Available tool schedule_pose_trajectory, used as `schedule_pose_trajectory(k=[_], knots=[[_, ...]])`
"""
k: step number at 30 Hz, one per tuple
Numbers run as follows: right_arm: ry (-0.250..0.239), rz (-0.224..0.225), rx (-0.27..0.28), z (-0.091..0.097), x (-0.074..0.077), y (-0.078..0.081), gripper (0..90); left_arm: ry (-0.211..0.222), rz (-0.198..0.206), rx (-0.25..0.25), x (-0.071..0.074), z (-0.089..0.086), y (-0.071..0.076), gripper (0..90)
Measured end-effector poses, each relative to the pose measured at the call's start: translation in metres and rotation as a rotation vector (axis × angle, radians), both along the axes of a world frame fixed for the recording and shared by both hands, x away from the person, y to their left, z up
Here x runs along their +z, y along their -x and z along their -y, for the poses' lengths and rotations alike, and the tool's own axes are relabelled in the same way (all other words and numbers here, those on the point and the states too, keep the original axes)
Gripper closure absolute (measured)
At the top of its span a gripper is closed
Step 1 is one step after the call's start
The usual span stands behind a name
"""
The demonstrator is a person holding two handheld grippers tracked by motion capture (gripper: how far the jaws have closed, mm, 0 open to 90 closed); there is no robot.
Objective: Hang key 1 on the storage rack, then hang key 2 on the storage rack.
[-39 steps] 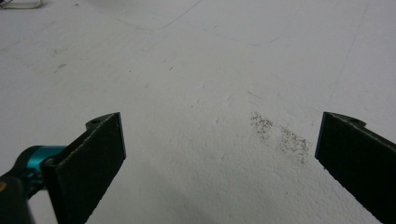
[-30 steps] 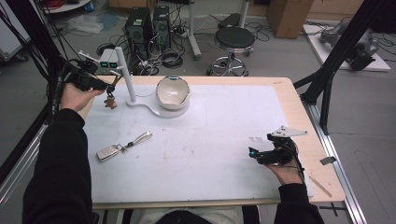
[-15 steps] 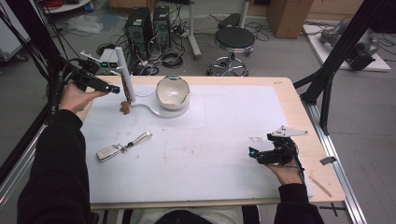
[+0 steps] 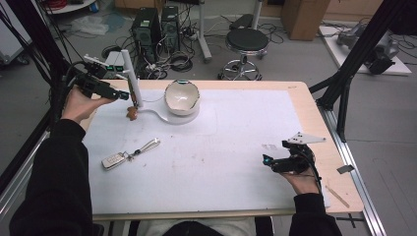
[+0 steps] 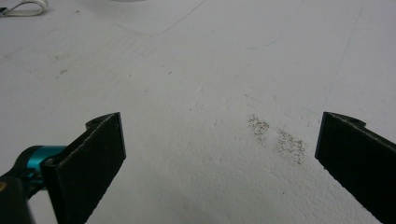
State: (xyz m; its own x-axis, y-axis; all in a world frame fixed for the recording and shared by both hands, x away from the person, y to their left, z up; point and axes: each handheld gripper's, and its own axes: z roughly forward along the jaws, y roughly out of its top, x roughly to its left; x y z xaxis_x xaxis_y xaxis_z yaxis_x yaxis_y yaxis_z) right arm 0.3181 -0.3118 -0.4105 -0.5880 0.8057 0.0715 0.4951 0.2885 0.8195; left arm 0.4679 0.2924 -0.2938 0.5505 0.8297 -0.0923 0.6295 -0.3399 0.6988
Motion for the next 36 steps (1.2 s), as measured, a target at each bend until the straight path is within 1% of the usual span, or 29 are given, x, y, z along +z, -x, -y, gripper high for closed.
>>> schedule_pose_trajectory(k=[3,6,9,11,15,20,21,23,24,28,29,32,36], knots=[[-0.002,0.002,-0.002,0.001,0.001,0.001,0.7,-0.006,-0.007,0.01,-0.004,-0.001,0.004,1.7],[-0.007,0.002,-0.001,0.001,0.001,0.001,0.7,-0.004,-0.001,0.01,-0.007,-0.003,0.009,1.7],[-0.004,0.002,0.0,0.001,0.0,0.0,0.7,-0.004,0.007,0.0,-0.007,-0.001,0.014,1.7],[-0.007,-0.001,0.0,0.0,0.0,0.0,0.7,-0.013,0.012,-0.006,-0.008,0.001,0.017,1.7],[-0.003,0.002,0.005,0.0,0.0,-0.001,0.7,-0.019,0.023,-0.027,-0.009,0.008,0.024,1.7],[-0.002,-0.001,0.004,-0.001,0.0,-0.001,0.7,-0.039,0.015,-0.085,-0.013,0.023,0.036,1.7],[-0.001,-0.001,0.005,-0.001,0.0,-0.002,0.7,-0.046,0.014,-0.091,-0.014,0.025,0.037,1.7],[-0.006,-0.002,0.005,-0.001,0.0,-0.001,0.7,-0.075,0.013,-0.122,-0.018,0.035,0.042,1.7],[-0.008,0.0,0.006,-0.002,0.0,-0.002,0.7,-0.08,0.009,-0.137,-0.02,0.038,0.043,1.7],[-0.002,-0.002,0.013,-0.004,0.0,-0.003,0.7,-0.083,-0.009,-0.176,-0.026,0.05,0.045,1.7],[0.003,-0.002,0.016,-0.004,0.0,-0.003,0.7,-0.09,-0.01,-0.184,-0.027,0.052,0.046,1.7],[0.005,-0.007,0.015,-0.004,-0.001,-0.003,0.7,-0.094,-0.01,-0.201,-0.028,0.058,0.047,1.7],[0.001,-0.004,0.013,-0.004,0.0,-0.003,0.7,-0.108,-0.025,-0.215,-0.031,0.062,0.047,1.7]])
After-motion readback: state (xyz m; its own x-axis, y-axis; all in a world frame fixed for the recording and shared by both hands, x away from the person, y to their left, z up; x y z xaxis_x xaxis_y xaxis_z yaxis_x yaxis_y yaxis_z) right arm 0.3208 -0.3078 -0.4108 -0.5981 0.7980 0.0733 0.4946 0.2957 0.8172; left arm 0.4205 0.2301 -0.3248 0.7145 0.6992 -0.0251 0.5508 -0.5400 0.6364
